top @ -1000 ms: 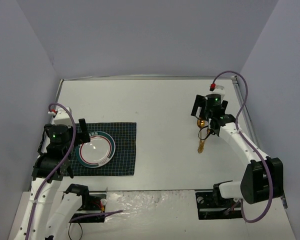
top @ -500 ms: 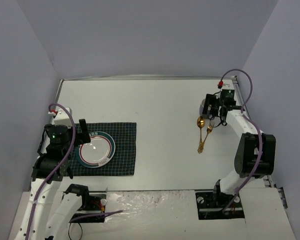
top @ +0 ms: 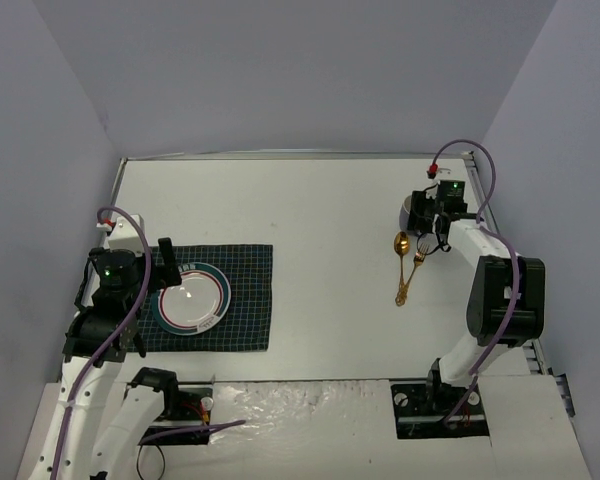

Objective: Set the dinner table for one person

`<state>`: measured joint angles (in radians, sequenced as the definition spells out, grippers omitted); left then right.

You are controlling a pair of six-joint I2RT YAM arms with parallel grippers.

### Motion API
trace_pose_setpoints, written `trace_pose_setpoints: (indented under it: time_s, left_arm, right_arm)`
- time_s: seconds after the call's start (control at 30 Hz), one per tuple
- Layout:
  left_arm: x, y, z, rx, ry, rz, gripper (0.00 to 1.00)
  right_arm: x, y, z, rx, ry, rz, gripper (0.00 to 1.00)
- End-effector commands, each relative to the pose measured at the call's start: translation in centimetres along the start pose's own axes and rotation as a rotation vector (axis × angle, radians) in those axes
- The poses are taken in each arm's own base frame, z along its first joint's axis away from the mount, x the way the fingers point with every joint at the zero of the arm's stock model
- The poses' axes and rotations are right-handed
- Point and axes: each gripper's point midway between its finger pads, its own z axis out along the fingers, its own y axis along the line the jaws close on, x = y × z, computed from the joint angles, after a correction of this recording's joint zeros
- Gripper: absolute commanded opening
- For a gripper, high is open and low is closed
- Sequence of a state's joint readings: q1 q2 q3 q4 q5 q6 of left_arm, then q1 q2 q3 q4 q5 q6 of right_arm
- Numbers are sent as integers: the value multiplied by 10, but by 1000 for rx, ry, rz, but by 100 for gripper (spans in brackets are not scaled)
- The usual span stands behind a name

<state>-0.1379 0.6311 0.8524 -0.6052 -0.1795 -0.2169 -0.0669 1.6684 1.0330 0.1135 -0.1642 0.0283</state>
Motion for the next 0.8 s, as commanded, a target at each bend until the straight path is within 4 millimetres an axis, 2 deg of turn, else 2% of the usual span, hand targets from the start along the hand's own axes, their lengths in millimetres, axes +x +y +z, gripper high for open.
trace_pose_setpoints:
  time_s: [0.0,0.27,0.53,0.63,0.77]
  left_arm:
    - [-11,-2,2,8,-32,-10,97]
    - [-10,-3,3,9,-27,-9,97]
    - [-10,-2,3,7,-27,-7,97]
    - [-10,-2,3,6,-27,-7,97]
    - [-10,-2,3,6,-29,-8,97]
  right_arm:
    - [-21,-1,2,-7,-91,-17,43]
    - [-19,-4,4,6,-91,-20,36]
    - [-20,-10,5,34,-100,-35,14]
    - [-24,-10,2,39,-118,-59,1]
    - [-39,-4,-9,39,-183,-90,0]
